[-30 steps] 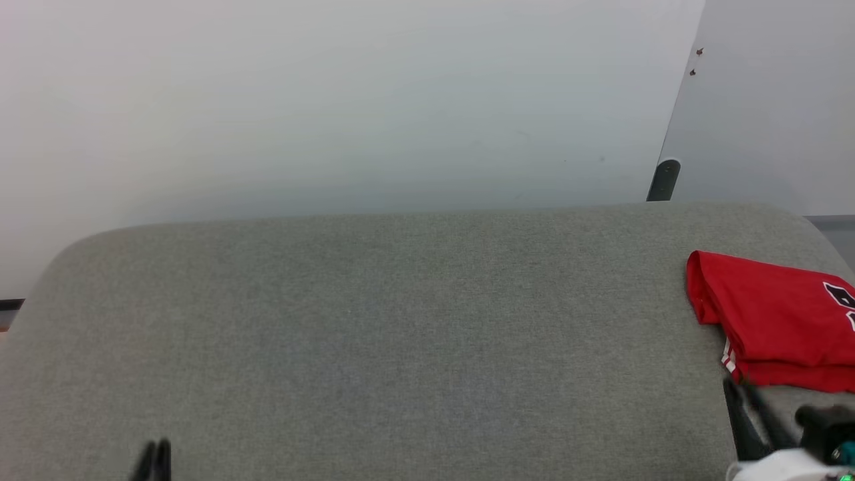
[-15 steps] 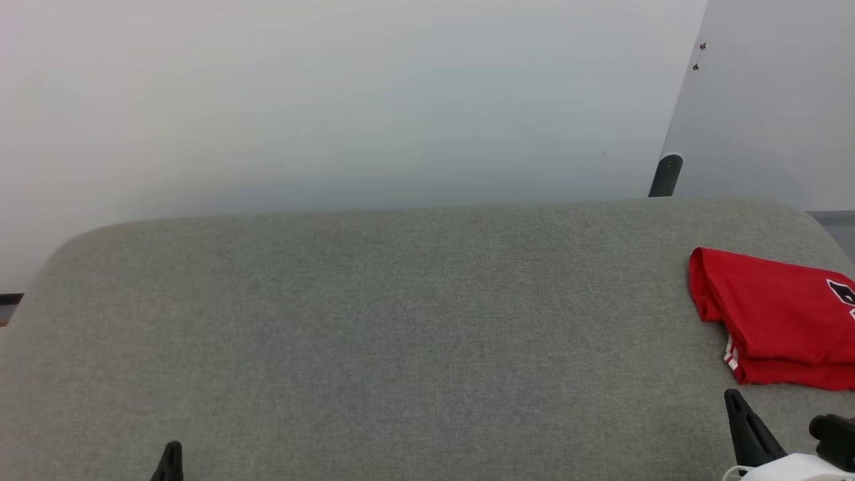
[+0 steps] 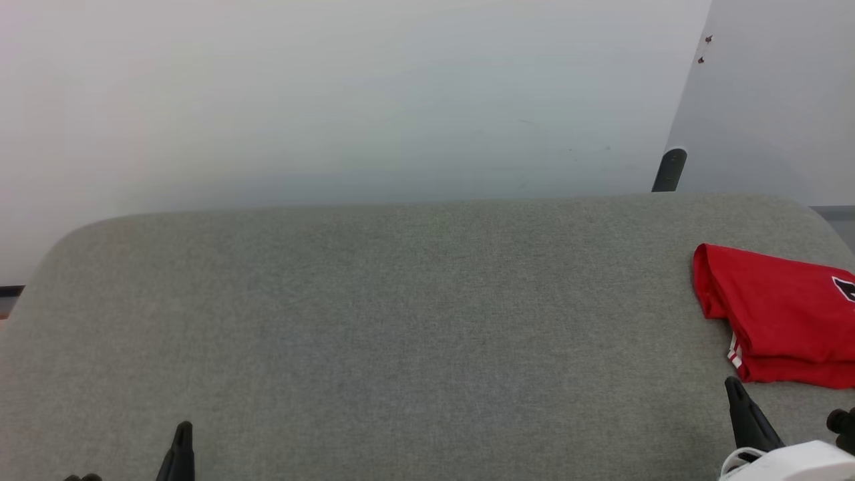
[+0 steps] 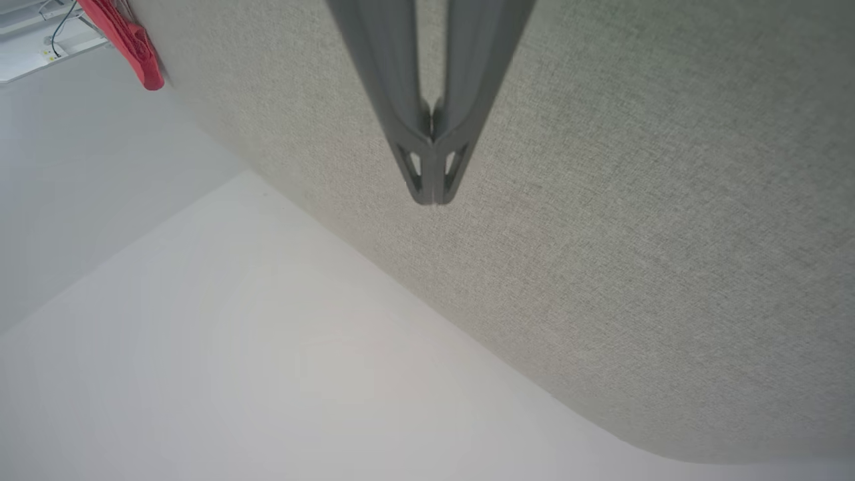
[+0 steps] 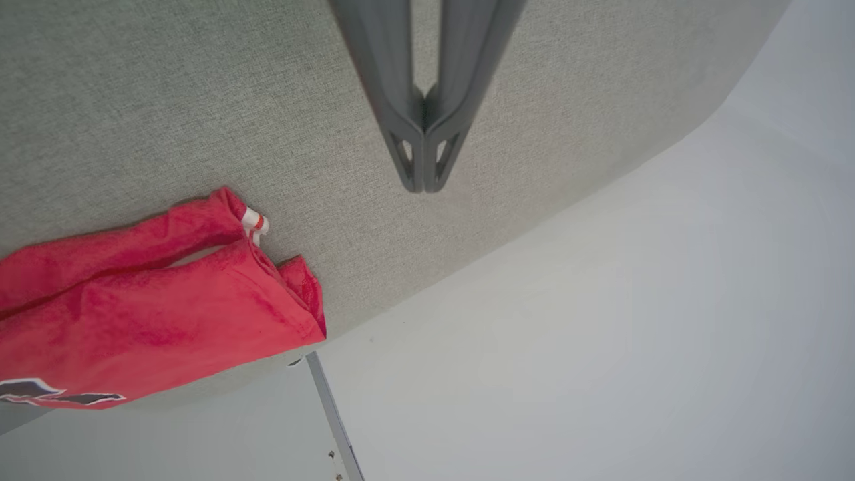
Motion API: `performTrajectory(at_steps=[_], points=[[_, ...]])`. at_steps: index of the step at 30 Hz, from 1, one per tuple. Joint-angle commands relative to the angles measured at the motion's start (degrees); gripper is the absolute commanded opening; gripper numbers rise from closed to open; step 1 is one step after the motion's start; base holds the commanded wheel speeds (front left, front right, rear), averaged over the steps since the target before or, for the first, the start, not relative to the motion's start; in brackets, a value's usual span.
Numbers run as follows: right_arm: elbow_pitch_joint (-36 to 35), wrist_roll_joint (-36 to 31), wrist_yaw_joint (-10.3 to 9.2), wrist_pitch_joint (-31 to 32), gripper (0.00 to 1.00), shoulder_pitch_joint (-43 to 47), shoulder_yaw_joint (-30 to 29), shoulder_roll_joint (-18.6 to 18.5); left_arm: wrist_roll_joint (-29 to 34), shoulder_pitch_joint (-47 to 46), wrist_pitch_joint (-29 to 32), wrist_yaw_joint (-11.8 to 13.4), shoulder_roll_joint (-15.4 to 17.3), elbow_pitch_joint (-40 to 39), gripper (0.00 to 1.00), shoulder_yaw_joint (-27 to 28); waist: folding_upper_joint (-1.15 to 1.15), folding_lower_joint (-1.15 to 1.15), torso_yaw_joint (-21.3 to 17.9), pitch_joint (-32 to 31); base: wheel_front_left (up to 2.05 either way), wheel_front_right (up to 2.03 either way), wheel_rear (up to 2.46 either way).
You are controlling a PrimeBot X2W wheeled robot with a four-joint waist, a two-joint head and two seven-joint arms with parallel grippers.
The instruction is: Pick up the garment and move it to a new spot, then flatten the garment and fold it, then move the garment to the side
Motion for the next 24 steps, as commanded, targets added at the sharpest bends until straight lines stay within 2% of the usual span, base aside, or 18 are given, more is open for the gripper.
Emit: performTrajectory(at_steps=[1, 24], points=[[-0.9, 2.4, -0.01, 0.4, 0.00, -1.9, -0.4, 0.0, -2.0, -1.6, 0.5, -0.2, 0.1, -0.7, 0.00, 0.4, 0.00, 0.00, 0.0, 0.1, 0.00, 0.00, 0.00], [-0.9, 19.4, -0.02, 3.0, 0.00, -3.5, -1.5, 1.6, -16.1, -5.3, 4.9, -0.3, -2.5, -0.4, 0.00, 0.6, 0.00, 0.00, 0.4, 1.2, 0.00, 0.00, 0.00]])
